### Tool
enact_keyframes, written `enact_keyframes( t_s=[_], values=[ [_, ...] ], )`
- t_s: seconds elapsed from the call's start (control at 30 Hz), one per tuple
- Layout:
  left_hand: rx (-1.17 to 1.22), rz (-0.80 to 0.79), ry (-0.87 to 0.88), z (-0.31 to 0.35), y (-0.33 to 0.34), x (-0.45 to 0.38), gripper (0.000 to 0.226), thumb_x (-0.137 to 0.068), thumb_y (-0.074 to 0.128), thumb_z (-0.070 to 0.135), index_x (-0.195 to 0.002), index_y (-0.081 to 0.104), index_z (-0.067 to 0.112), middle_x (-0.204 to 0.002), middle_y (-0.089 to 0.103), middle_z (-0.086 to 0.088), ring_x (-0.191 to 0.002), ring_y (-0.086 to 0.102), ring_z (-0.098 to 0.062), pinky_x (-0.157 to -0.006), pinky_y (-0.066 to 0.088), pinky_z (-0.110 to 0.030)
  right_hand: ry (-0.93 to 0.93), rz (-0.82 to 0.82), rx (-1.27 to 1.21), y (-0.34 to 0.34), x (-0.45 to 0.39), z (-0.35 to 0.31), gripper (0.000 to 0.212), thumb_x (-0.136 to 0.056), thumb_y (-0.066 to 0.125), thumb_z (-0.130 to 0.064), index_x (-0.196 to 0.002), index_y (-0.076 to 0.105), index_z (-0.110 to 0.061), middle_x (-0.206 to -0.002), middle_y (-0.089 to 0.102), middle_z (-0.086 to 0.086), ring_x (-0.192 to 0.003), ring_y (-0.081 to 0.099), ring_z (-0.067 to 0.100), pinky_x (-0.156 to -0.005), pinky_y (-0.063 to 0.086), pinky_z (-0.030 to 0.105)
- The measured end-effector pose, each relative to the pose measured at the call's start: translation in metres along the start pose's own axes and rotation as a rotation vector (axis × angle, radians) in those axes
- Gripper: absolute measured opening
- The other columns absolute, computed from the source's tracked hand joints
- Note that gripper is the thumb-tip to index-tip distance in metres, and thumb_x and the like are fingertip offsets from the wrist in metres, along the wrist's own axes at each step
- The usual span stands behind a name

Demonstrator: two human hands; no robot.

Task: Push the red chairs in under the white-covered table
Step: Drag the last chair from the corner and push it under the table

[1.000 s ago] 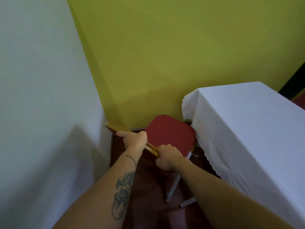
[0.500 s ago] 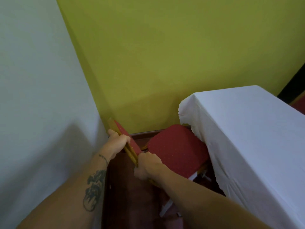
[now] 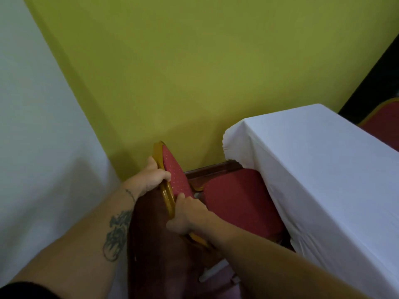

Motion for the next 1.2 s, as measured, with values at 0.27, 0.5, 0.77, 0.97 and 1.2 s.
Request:
enact_keyframes(
  t_s=[0.27,0.5,0.77,0.97,1.2],
  values=[
    [-0.065,-0.097,0.05,0.023,0.006,-0.035,0.067,-0.088,0.066,-0.003,-0.138,0.022,0.004,-0.099,0.054,-0.013,-0.085,0.06,-0.025,-0.075,0.058,-0.045,0.1,-0.007,-0.068,-0.014,-0.018,0.009,0.08,-0.085,0.069,-0.048,-0.145,0.035,-0.008,-0.136,0.057,0.015,-0.125,0.058,0.039,-0.098,0.049,0.045],
    [-0.062,-0.124,0.088,0.012,0.004,-0.044,0.06,-0.09,0.066,-0.001,-0.134,0.025,0.005,-0.097,0.054,-0.013,-0.084,0.06,-0.025,-0.067,0.054,-0.037,0.127,-0.01,-0.106,-0.011,-0.017,0.004,0.083,-0.085,0.072,-0.044,-0.148,0.033,-0.007,-0.14,0.055,0.015,-0.127,0.057,0.038,-0.099,0.048,0.043],
    [-0.064,-0.126,0.07,0.007,-0.016,-0.05,0.067,-0.069,0.075,0.011,-0.12,0.032,0.014,-0.1,0.056,-0.017,-0.083,0.061,-0.03,-0.068,0.054,-0.043,0.118,0.03,-0.161,0.002,-0.025,-0.018,0.081,-0.082,0.074,-0.043,-0.143,0.037,-0.004,-0.139,0.055,0.016,-0.128,0.055,0.04,-0.099,0.047,0.044],
    [-0.028,-0.129,0.068,0.019,0.001,-0.039,0.056,-0.09,0.065,0.001,-0.13,0.028,0.01,-0.1,0.055,-0.014,-0.081,0.061,-0.025,-0.062,0.051,-0.035,0.107,0.026,-0.089,-0.007,-0.02,0.0,0.079,-0.082,0.068,-0.049,-0.142,0.037,-0.009,-0.134,0.058,0.014,-0.123,0.058,0.039,-0.097,0.049,0.045],
    [-0.017,-0.192,0.126,0.042,0.057,-0.028,0.102,-0.09,0.07,0.011,-0.158,-0.007,0.002,-0.132,0.052,-0.016,-0.112,0.06,-0.032,-0.099,0.054,-0.048,0.237,-0.014,-0.15,-0.025,0.003,0.057,0.074,-0.083,0.067,-0.044,-0.145,0.033,-0.023,-0.121,0.062,0.006,-0.111,0.064,0.033,-0.094,0.049,0.042]
  ],
)
Point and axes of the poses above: each hand's wrist, its own x-axis away from the middle knuckle, its own y-axis out of the palm, z = x × y, the point moved 2 cm from there along -x, towards the middle knuckle
